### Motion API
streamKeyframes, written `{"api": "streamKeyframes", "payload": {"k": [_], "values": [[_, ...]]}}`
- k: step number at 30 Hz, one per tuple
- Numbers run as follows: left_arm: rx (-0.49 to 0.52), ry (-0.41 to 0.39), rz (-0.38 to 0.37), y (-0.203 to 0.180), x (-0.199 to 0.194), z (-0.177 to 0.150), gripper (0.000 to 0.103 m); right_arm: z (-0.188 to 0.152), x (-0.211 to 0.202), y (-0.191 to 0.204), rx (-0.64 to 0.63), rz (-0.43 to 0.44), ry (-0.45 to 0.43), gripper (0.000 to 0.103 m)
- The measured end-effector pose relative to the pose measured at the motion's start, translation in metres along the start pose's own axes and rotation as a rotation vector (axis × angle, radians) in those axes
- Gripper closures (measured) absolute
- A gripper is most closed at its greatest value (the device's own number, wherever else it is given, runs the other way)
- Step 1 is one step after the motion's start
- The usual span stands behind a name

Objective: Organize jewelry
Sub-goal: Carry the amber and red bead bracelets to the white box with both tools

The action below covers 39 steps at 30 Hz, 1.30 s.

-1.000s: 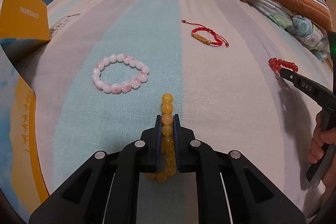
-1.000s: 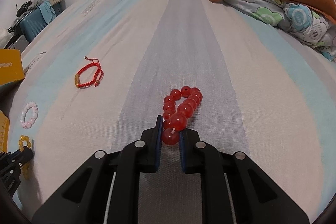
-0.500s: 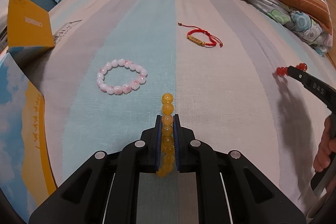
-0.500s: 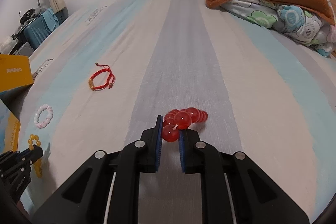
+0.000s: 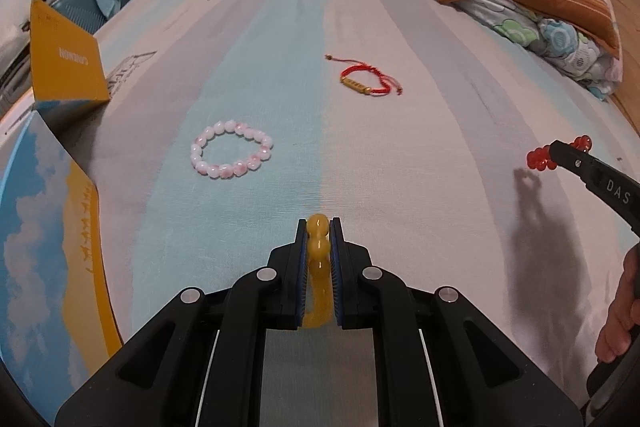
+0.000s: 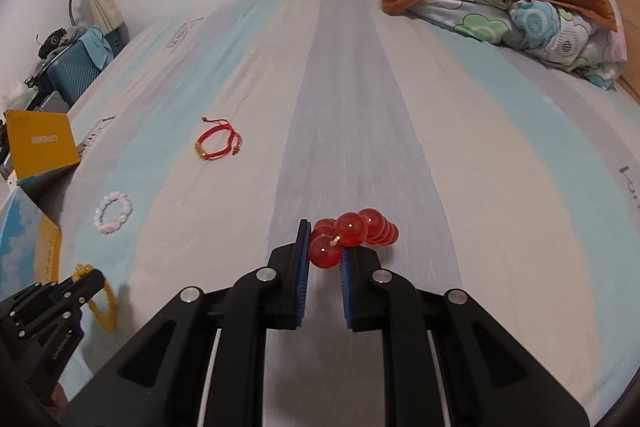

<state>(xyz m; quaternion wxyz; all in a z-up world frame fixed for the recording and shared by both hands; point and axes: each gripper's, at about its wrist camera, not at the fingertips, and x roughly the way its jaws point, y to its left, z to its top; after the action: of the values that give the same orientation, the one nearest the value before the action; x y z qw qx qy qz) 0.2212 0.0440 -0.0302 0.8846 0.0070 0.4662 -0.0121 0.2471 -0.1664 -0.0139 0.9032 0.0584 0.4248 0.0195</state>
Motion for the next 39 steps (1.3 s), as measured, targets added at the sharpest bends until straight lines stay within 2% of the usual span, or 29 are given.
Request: {"api": "streamKeyframes", "payload": {"k": [10,14,23,33,39], "values": [[-0.013,-0.012,-0.039,0.001,-0.042,-0.006,0.094,-0.02,-0.05,0.01,-0.009,0.013,-0.009,0.09],[-0.013,-0.036,-0.032,0.001,-0.066,-0.006,0.094,-0.03,-0.071,0.014,-0.031,0.019,-0.015,0.09],[0.002,-0.029,-0.027,0.001,-0.1,-0.03,0.094,-0.048,-0.104,0.016,-0.024,0.036,-0.014,0.09],[-0.018,-0.04,-0.02,0.022,-0.132,-0.041,0.094,-0.06,-0.13,0.031,-0.021,0.051,-0.015,0.09],[-0.038,-0.062,-0.022,0.041,-0.152,-0.04,0.094,-0.059,-0.141,0.058,-0.048,0.064,-0.023,0.09]]}}
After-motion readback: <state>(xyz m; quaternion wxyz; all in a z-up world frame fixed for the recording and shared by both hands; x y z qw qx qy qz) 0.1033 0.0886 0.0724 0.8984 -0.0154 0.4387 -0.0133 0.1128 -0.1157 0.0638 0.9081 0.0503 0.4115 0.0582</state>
